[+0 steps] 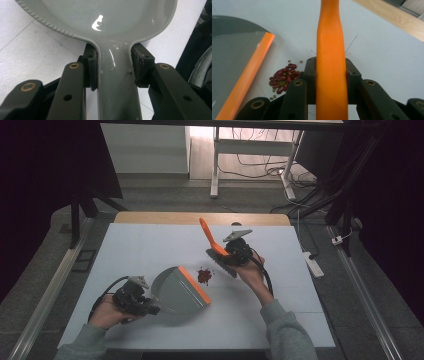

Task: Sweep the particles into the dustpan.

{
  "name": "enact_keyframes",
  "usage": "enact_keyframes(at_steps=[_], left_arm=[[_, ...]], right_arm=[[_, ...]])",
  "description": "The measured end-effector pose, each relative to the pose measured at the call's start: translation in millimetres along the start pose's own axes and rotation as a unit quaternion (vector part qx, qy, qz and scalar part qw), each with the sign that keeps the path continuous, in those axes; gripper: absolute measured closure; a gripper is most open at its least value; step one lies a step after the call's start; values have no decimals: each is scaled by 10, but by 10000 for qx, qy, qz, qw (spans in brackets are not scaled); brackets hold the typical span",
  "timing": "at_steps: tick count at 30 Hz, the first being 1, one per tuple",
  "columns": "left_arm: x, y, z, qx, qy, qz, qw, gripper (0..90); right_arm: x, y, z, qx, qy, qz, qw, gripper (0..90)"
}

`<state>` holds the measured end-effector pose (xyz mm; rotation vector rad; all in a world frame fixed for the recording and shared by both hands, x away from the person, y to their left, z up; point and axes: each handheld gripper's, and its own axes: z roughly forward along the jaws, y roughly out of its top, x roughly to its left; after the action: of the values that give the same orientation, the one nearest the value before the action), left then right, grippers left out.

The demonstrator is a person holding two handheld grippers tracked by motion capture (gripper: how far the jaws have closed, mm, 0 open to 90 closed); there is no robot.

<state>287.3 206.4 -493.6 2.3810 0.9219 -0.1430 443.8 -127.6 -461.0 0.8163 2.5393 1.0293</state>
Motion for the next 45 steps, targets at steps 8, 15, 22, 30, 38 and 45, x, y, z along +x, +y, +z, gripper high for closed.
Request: enact_keyframes(at_steps=[8,15,22,30,38,45], left_arm=[[33,2,8,41,-54,-52,10000,615],[36,8,17,86,-43,-132,9999,615],[49,63,60,250,23,-214,9995,616],[49,100,71,268,22,-241,9993,617],[49,107,72,284,24,-249,9993,617],[50,108,76,285,20,-254,9993,617]], right_arm=[[6,118,156,212,-63,-37,9997,706],[31,163,295,373,-55,-103,9992,706],[11,169,317,377,-94,-100,9992,707],[9,162,374,437,-105,-91,9990,707],[53,187,443,484,-83,-170,9986,707],[103,204,499,533,-40,-239,9983,708]])
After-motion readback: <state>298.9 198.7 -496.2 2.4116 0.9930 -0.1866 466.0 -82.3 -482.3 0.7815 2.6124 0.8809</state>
